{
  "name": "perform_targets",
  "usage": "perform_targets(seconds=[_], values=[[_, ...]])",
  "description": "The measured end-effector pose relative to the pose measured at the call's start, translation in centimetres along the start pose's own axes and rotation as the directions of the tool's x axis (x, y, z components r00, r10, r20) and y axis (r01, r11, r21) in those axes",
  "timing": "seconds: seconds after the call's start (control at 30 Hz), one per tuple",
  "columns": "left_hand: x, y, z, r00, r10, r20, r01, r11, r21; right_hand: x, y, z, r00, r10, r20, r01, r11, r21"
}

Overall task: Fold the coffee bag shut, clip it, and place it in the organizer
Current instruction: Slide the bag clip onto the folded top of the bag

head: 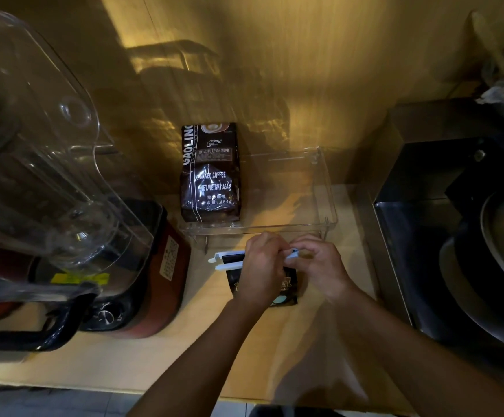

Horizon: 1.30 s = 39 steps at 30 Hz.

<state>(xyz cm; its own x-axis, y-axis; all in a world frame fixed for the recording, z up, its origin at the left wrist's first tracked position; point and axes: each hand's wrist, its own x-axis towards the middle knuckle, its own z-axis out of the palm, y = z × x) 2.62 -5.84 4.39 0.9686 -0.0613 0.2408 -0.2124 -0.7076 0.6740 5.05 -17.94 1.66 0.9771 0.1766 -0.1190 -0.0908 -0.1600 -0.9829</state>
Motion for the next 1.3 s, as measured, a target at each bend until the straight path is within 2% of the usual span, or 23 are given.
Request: perform_targets(seconds=[0.23, 0.33, 0.47, 0.6, 0.8, 0.9, 0.97, 1.07, 1.17, 1.3], values=[[-0.3, -2.7, -3.2, 0.999, -0.035, -0.011, 0.036, 0.988, 0.149, -0.2, -0.3, -0.3, 0.999, 0.039, 0.025, -0.04, 0.999, 0.037], [-0.6, -3.0, -3.6, 0.998, -0.063, -0.019, 0.065, 0.986, 0.152, -0.4, -0.4, -0.2, 0.998, 0.046, 0.043, -0.049, 0.996, 0.068], [-0.8, -3.3, -3.7, 0.996, -0.065, 0.062, 0.056, 0.988, 0.142, -0.7, -0.1, -0.2, 0.996, 0.077, 0.039, -0.081, 0.988, 0.133], [-0.5, -4.0, -4.2, 0.985, -0.01, 0.174, -0.033, 0.969, 0.244, -0.7, 0.1, -0.3, 0.997, 0.069, 0.014, -0.071, 0.985, 0.16], [-0.3, -4.0, -4.2, 0.988, -0.03, 0.155, 0.0, 0.982, 0.19, -0.6, 0.0, -0.2, 0.997, 0.071, 0.004, -0.071, 0.987, 0.142], [-0.3, -3.9, -4.2, 0.992, -0.046, 0.115, 0.026, 0.985, 0.168, -0.5, -0.6, -0.2, 0.998, 0.045, 0.046, -0.046, 0.999, 0.016], [-0.3, -3.9, -4.0, 0.995, -0.042, 0.095, 0.026, 0.986, 0.163, -0.3, -0.9, -0.3, 0.994, -0.048, 0.102, 0.067, 0.978, -0.198], [-0.4, -3.7, -3.8, 0.996, -0.01, 0.092, -0.006, 0.985, 0.172, 0.3, -1.4, -0.3, 0.947, -0.226, 0.229, 0.315, 0.796, -0.516], [-0.5, -3.8, -3.9, 0.994, 0.008, 0.107, -0.027, 0.984, 0.176, 0.7, -1.7, 0.2, 0.909, -0.302, 0.287, 0.417, 0.67, -0.614], [-0.9, -4.5, -4.8, 0.986, 0.02, 0.166, -0.05, 0.983, 0.178, 0.3, -1.5, 1.2, 0.899, -0.34, 0.276, 0.433, 0.6, -0.673]])
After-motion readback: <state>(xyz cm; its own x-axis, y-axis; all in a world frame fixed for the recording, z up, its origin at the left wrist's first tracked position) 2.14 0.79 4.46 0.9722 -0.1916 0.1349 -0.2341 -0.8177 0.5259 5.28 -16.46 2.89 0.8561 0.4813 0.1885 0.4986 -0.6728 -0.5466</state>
